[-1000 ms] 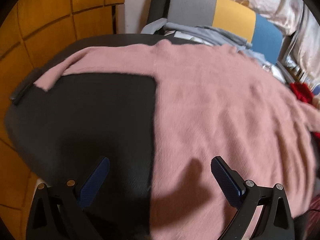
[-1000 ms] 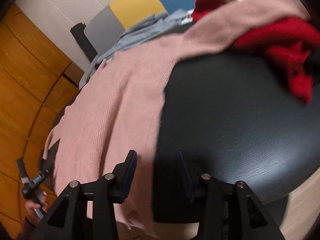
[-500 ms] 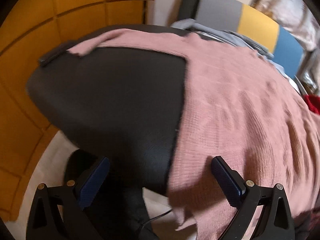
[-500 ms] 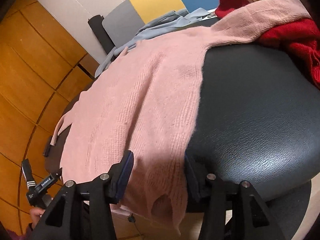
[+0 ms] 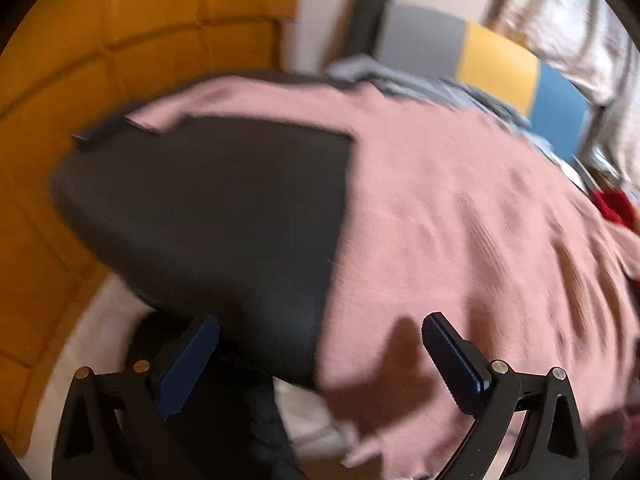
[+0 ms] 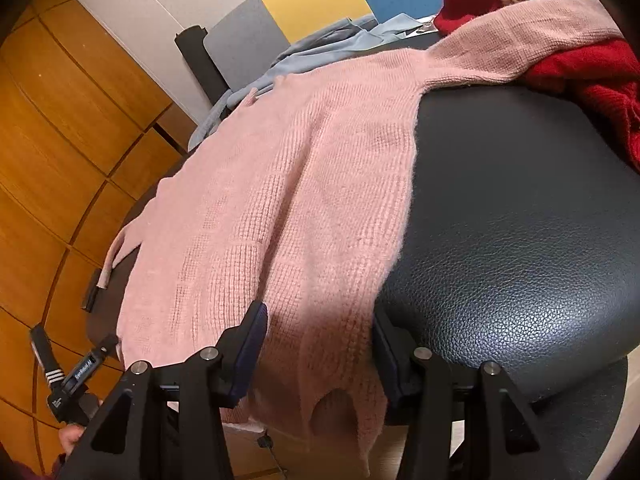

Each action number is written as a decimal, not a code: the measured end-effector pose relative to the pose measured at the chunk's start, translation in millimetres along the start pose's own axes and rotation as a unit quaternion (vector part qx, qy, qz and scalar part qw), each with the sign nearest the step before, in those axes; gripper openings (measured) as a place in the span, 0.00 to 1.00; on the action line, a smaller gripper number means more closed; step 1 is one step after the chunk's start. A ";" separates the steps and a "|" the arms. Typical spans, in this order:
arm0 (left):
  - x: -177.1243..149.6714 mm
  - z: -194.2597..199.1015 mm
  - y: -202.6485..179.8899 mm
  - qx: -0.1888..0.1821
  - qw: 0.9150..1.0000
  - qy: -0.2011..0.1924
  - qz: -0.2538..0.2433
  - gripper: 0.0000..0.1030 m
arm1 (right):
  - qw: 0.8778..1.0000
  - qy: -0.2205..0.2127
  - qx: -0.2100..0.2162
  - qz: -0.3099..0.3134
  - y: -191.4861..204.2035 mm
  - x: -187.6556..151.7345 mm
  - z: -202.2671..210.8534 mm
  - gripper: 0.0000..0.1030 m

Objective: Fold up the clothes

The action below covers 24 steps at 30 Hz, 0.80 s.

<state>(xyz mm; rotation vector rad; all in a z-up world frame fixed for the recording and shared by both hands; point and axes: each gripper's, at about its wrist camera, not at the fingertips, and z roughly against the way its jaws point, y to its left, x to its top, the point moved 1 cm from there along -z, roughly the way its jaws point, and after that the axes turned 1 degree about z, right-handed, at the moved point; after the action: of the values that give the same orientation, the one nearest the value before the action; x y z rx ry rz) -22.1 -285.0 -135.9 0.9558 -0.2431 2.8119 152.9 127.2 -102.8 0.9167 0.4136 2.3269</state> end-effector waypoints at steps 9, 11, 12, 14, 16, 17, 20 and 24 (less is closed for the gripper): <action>12.4 -8.0 19.7 -0.042 0.995 0.045 0.081 0.74 | 0.991 0.018 -0.070 0.113 30.6 -10.3 -9.5 0.11; 16.2 -4.5 27.6 -0.047 0.993 0.053 0.094 0.48 | 0.993 0.021 -0.066 0.101 29.4 -8.8 -7.6 0.10; 17.2 2.1 32.0 -0.051 0.993 0.052 0.095 0.18 | 0.994 0.019 -0.063 0.092 26.6 -6.8 -5.0 0.10; 28.5 10.3 38.8 -0.076 0.992 0.048 0.083 0.06 | 0.996 0.014 -0.057 0.074 19.4 -0.9 3.2 0.10; 36.8 15.0 39.3 -0.087 0.993 0.040 0.071 0.06 | 0.997 0.005 -0.052 0.057 10.0 7.1 15.7 0.10; 40.5 16.5 37.9 -0.089 0.993 0.035 0.064 0.05 | 0.997 0.000 -0.054 0.050 4.7 11.1 22.6 0.10; 46.2 18.3 35.4 -0.092 0.994 0.027 0.049 0.05 | 0.998 -0.018 -0.059 0.028 -10.3 20.3 42.5 0.09; 36.2 12.1 37.6 -0.085 0.994 0.046 0.050 0.05 | 0.997 -0.027 -0.078 -0.007 -30.1 25.0 65.5 0.08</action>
<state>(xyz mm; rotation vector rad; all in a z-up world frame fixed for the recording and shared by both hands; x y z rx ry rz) -50.9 -320.4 -108.0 0.7968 -0.5231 2.8580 196.5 170.6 -57.7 0.8947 0.2127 2.2794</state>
